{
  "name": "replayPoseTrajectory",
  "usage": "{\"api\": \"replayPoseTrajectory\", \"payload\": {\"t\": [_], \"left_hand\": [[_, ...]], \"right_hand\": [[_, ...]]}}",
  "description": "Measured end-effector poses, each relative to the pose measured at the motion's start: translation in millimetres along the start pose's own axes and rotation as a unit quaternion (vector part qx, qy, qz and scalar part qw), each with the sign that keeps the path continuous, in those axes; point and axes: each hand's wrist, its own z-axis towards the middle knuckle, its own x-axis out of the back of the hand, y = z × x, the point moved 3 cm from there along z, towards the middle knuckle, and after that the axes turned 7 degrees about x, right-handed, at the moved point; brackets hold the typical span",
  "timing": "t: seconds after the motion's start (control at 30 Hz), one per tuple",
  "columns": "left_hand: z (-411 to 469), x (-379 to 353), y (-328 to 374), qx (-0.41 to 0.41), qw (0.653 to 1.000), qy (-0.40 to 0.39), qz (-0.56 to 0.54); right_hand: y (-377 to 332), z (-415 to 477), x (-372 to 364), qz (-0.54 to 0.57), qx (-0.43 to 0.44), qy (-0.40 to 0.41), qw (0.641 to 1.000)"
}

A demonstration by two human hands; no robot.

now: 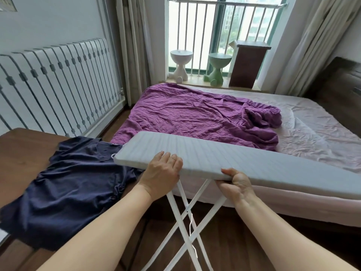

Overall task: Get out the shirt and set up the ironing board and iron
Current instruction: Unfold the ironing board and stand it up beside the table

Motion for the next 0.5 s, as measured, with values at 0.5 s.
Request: {"api": "replayPoseTrajectory", "payload": {"t": [0.5], "left_hand": [[-31,-50,55,0.095,0.918,-0.326,-0.204]], "right_hand": [[71,9,-23,-0.007,0.018,-0.031,0.999]]}}
